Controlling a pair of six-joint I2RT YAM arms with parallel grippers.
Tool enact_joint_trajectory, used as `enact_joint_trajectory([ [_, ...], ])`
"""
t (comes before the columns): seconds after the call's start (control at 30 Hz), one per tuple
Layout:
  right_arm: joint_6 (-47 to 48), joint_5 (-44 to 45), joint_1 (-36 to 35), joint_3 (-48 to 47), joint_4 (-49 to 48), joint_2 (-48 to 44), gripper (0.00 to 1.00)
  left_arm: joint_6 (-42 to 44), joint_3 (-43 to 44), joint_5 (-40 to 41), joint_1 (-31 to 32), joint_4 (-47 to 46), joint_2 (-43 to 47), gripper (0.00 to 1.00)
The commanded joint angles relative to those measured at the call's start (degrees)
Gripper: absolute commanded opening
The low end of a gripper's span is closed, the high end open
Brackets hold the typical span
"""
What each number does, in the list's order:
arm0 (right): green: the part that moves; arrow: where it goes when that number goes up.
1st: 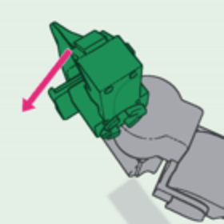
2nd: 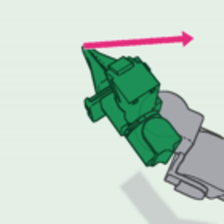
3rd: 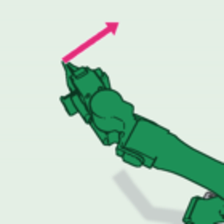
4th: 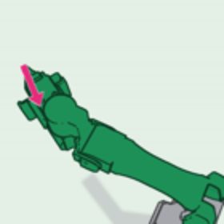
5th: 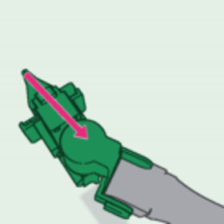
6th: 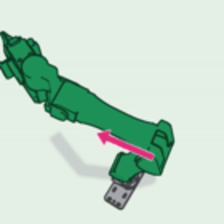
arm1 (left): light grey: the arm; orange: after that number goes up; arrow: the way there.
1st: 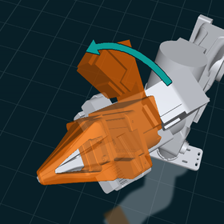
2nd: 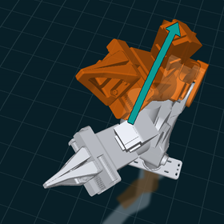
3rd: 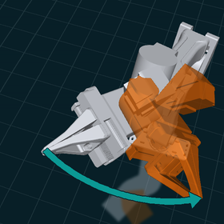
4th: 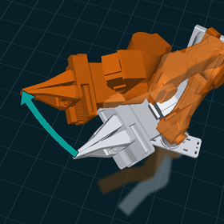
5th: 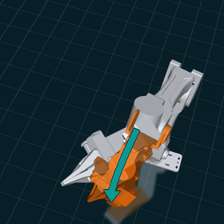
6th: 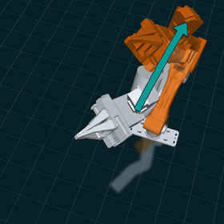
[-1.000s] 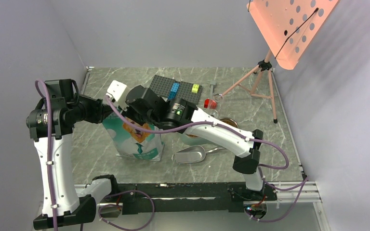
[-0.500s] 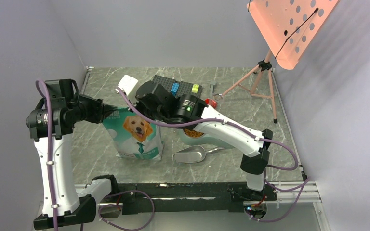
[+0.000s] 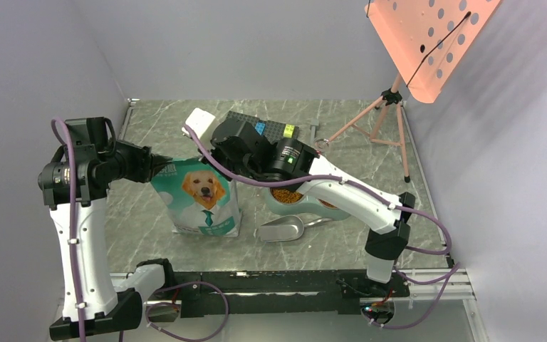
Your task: Serve the pet food
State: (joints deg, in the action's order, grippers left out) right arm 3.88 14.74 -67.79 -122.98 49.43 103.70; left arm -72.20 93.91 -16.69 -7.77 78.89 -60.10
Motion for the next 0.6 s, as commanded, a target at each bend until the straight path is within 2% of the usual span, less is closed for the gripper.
enact_joint_trajectory([
  [0.0, 1.5, 13.1, 4.0, 2.0, 7.1, -7.5, 0.00, 0.7, 3.4, 9.6, -2.2, -4.2, 2.3, 0.00],
  [0.07, 1.6, 12.1, 4.1, 3.8, 5.2, -8.6, 0.00, 0.6, 3.5, 9.6, -2.2, -4.1, 2.3, 0.00],
  [0.1, 1.7, 11.4, 4.1, 3.9, 4.9, -8.7, 0.06, 0.7, 3.6, 9.7, -2.2, -4.0, 2.3, 0.00],
  [0.13, 1.9, 10.9, 4.1, 3.9, 4.9, -8.6, 0.18, 0.7, 3.6, 9.8, -2.2, -4.0, 2.3, 0.00],
  [0.17, 2.0, 10.7, 4.1, 4.0, 4.8, -8.6, 0.22, 0.6, 3.5, 9.8, -2.2, -4.1, 2.3, 0.00],
  [0.2, 2.2, 10.2, 4.1, 4.3, 4.5, -8.7, 0.23, 0.5, 3.4, 9.8, -2.2, -4.1, 2.3, 0.00],
  [0.27, 2.6, 9.1, 4.1, 3.7, 5.0, -8.3, 0.00, 0.6, 3.3, 10.0, -2.2, -4.2, 2.3, 0.00],
  [0.43, 2.5, 4.6, 4.0, 4.1, 2.5, -8.5, 0.00, 0.8, 3.0, 10.0, -2.2, -5.3, 2.6, 0.00],
  [0.5, 3.9, -0.6, 3.9, 6.0, 0.1, -9.6, 0.00, 0.7, 1.9, 9.9, -2.2, -6.5, 3.1, 0.00],
  [0.53, 4.7, -3.7, 3.6, 7.8, -1.8, -10.7, 0.07, 0.6, 1.4, 9.6, -2.3, -6.9, 3.3, 0.00],
  [0.57, 5.1, -5.5, 3.5, 9.6, -3.9, -12.2, 0.29, 0.5, 1.1, 9.5, -2.3, -7.2, 3.4, 0.00],
])
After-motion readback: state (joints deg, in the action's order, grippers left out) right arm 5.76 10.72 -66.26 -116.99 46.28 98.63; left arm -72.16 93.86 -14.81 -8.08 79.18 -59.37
